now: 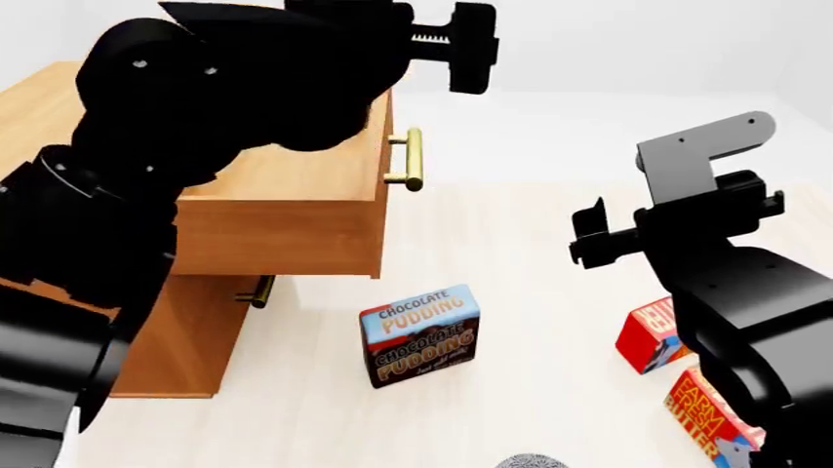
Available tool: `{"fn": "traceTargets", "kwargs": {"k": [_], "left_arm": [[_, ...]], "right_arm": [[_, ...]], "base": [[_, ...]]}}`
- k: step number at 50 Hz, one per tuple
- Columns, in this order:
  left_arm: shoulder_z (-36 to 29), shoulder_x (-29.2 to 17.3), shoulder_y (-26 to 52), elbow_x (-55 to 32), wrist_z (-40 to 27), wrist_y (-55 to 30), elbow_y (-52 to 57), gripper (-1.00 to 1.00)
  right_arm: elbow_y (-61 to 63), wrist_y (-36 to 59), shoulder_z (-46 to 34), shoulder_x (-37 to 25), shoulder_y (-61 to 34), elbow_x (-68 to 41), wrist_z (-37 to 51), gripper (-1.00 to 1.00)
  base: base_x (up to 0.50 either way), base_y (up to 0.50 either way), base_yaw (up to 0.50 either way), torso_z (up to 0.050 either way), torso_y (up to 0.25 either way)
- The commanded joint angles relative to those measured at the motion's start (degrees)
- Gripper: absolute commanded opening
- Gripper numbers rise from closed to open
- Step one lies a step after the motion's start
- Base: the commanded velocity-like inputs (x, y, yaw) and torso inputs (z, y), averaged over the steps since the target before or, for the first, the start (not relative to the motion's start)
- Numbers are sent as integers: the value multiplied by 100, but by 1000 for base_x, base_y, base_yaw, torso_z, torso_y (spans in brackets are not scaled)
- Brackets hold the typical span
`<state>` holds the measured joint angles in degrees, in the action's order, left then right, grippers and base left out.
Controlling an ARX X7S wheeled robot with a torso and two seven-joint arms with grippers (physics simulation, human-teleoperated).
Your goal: Put the bowl in the top drawer of the cabinet.
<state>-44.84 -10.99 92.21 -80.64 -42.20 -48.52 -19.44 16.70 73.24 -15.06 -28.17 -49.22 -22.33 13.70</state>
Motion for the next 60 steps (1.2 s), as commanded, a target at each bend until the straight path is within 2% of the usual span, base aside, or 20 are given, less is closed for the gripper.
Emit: {"fn": "traceTargets", "kwargs": {"k": [1, 11, 20, 32, 42, 54, 60], "left_arm": [[236, -382, 23, 47, -434, 309, 1210, 100], [472, -927, -492, -954, -862, -48, 2530, 100], [750, -1728, -1549, -1706, -1186, 42, 3754, 100], [790, -2437, -3010, -2036, -475, 195, 4478, 100], [969, -3008, -4094, -2225, -125, 450, 5730, 100], [819, -3079, -4914, -1890, 253, 573, 5783, 100], [636, -2920, -5213, -1723, 199, 625, 5533, 100]], "right_arm": [[-69, -36, -19, 24, -19, -1, 13, 100], [186, 83, 294, 21, -110, 25, 244, 100], [488, 114, 475, 33, -181, 114, 497, 100], [413, 27, 319, 103, -353, 308, 729, 100], [166, -137, 301, 92, -289, 366, 751, 100], [77, -223, 256, 67, -222, 407, 782, 100], [-24, -314, 223, 78, -187, 414, 766, 100]], "base": [[0, 0, 0, 0, 0], [0, 0, 0, 0, 0], [0, 0, 0, 0, 0], [0, 0, 0, 0, 0], [0, 0, 0, 0, 0], [0, 0, 0, 0, 0], [0, 0, 0, 0, 0]]}}
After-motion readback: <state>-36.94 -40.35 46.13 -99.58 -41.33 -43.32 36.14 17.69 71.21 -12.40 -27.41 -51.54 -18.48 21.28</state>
